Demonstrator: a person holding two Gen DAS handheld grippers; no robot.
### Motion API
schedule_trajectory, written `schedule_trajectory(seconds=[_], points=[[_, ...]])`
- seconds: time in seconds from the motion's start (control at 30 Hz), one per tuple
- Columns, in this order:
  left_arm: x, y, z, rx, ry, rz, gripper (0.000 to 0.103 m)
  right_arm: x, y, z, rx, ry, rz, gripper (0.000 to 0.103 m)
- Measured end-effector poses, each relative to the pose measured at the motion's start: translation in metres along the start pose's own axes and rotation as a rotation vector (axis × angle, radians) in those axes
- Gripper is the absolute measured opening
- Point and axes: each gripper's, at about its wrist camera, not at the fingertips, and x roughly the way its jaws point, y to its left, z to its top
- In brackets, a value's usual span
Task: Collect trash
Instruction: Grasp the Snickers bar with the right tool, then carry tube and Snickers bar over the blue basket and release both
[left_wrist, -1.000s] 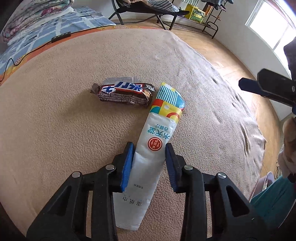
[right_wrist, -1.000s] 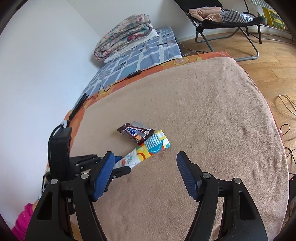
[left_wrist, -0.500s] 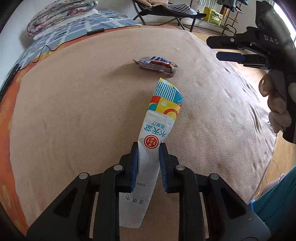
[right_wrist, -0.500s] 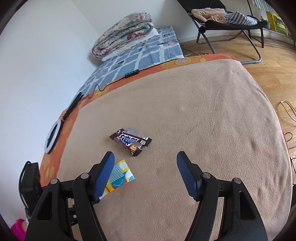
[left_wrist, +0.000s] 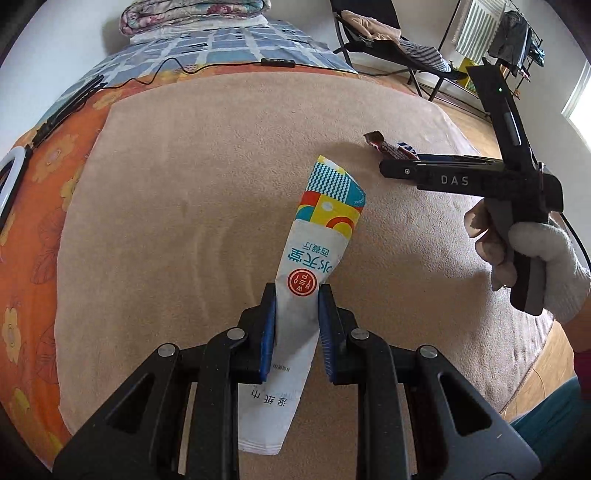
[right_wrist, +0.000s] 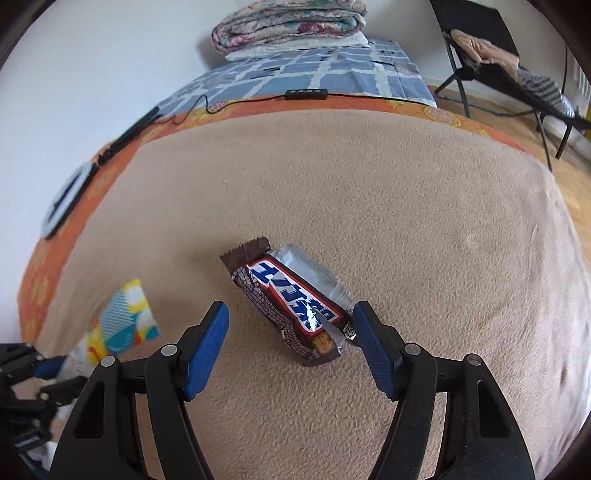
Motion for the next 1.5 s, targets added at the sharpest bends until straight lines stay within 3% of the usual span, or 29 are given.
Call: schedule_trajectory(seconds=[0.07, 0.1, 0.13, 0.2, 0.27, 0.67, 0.9, 1.13, 1.5], points=[[-0.001, 0.004, -0.002, -0.017, 0.005, -0.007, 0.020, 0.002, 0.004, -0.001, -0.028, -0.010, -0.043, 0.069], [0.000, 0.006, -0.002, -0.025, 0.008, -0.010, 0.020, 0.002, 0.002, -0.001, -0.021, -0.011, -0.049, 0.064], [0.000, 0.008, -0.003, -0.030, 0.008, -0.011, 0.020, 0.001, 0.000, 0.000, -0.007, -0.017, -0.051, 0.056], [-0.002, 0.008, -0.005, -0.033, 0.009, -0.008, 0.020, -0.001, -0.006, 0.001, 0.022, -0.020, -0.054, 0.022], [-0.004, 0.007, -0.004, -0.036, 0.004, -0.008, 0.020, -0.003, -0.012, 0.001, 0.033, -0.024, -0.027, 0.011], [-0.055, -0.020, -0.015, -0.013, -0.088, 0.017, 0.020, -0.079, -0.003, -0.007, 0.011, -0.138, 0.005, 0.010], [-0.098, -0.038, -0.040, -0.007, -0.151, 0.017, 0.020, -0.133, 0.013, -0.023, 0.003, -0.192, 0.061, 0.010], [-0.131, -0.046, -0.072, -0.026, -0.179, -0.005, 0.020, -0.178, 0.044, -0.062, -0.039, -0.206, 0.111, 0.010], [-0.152, -0.064, -0.136, -0.026, -0.145, -0.033, 0.020, -0.215, 0.083, -0.151, -0.094, -0.157, 0.167, 0.010]])
